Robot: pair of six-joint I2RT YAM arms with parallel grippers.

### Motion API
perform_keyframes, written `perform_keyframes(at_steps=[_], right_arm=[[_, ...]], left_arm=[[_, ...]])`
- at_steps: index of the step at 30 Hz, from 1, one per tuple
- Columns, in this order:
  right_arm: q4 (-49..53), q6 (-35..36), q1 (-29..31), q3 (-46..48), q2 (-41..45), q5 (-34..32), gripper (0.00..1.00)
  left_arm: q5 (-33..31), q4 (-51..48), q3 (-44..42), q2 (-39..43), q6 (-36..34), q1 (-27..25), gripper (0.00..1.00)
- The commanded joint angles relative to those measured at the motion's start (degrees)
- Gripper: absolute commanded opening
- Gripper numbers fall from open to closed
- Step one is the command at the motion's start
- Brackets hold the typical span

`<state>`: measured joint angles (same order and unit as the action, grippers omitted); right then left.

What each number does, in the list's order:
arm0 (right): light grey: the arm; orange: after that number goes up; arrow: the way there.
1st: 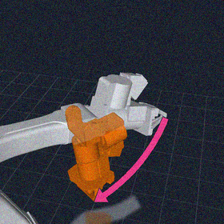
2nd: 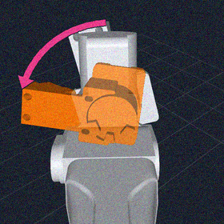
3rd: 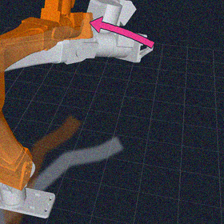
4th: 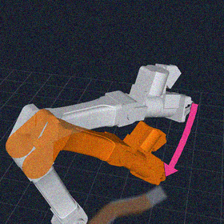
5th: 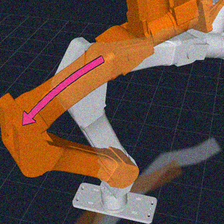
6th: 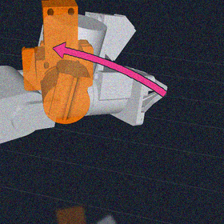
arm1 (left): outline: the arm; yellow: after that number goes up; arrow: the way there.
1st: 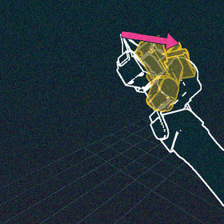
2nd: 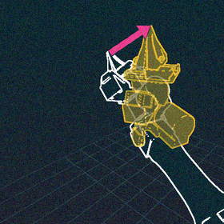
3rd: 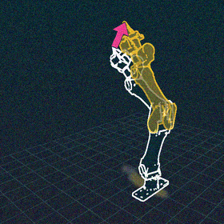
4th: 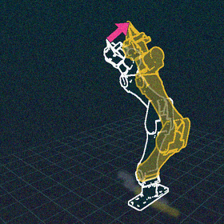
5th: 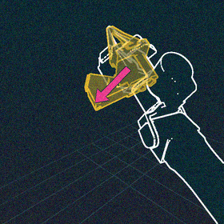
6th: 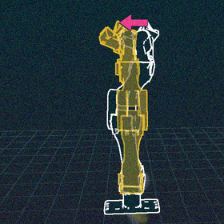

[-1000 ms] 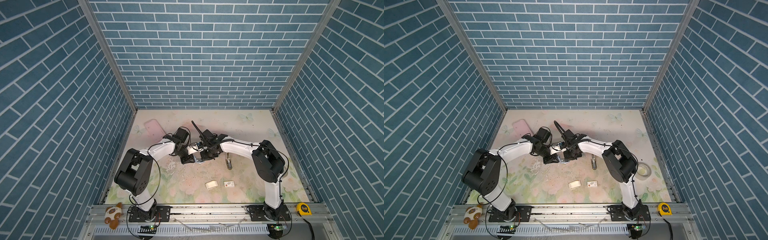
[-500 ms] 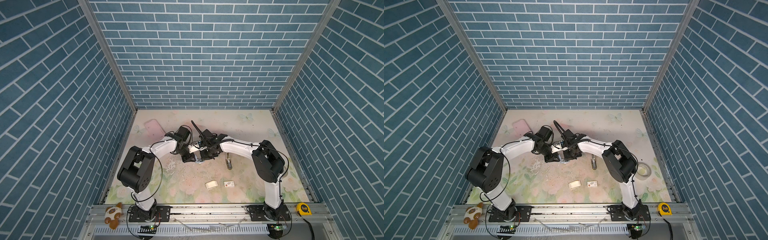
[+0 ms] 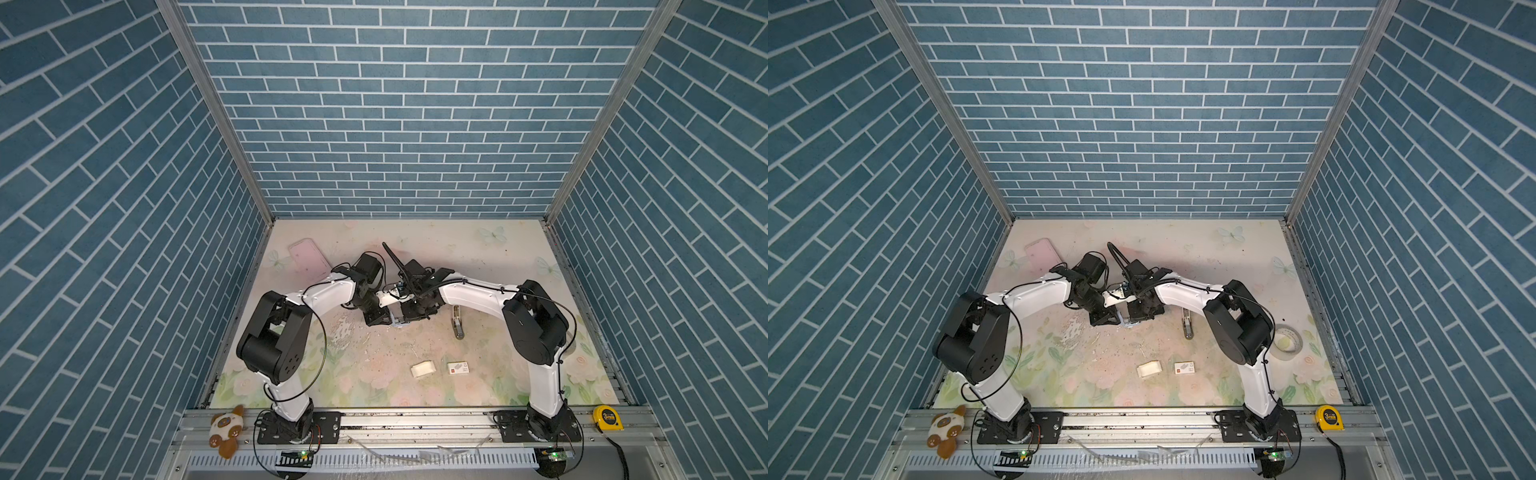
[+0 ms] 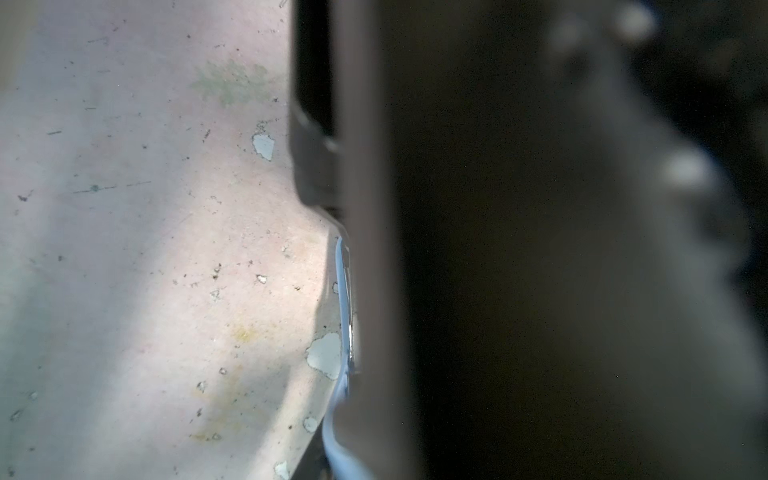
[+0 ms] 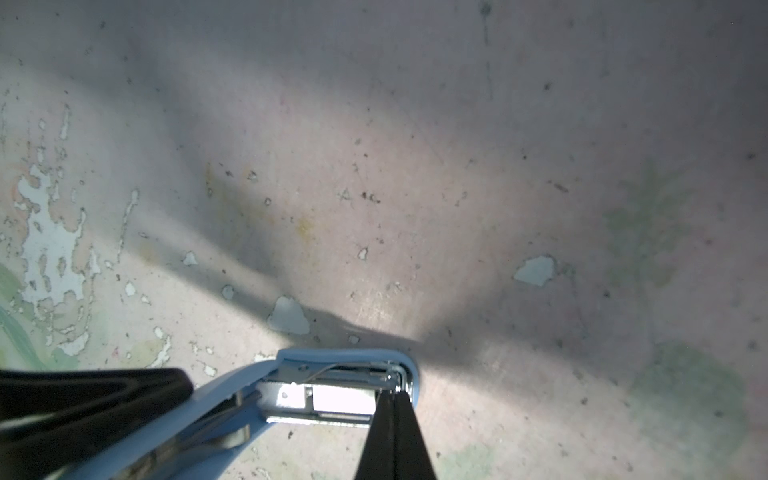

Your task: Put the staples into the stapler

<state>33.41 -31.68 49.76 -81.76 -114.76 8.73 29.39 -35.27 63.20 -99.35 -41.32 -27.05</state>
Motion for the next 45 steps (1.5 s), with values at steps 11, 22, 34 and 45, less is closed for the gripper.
perform_keyframes(at_steps=[11,22,34,45], right_arm=[[-0.6,-0.5,0.8,-0.3,-0.1,-0.5,0.16],[-4.0,-1.9,0.3,2.9,2.5,-0.1,0.2],[-9.5,-4.8,-0.8,7.5,4.5,1.8,0.21],[-10.6,-5.1,-1.1,8.3,4.2,2.6,0.18]], left_arm=[[-1.6,-0.3,-0.7,-0.9,-0.1,-0.9,0.3],[-1.8,0.3,-1.9,-0.3,-0.3,-0.9,0.3],[-1.5,0.4,-1.9,-0.4,-0.4,-0.8,0.3],[-2.2,-1.2,0.1,-1.9,-0.6,-1.8,0.3]])
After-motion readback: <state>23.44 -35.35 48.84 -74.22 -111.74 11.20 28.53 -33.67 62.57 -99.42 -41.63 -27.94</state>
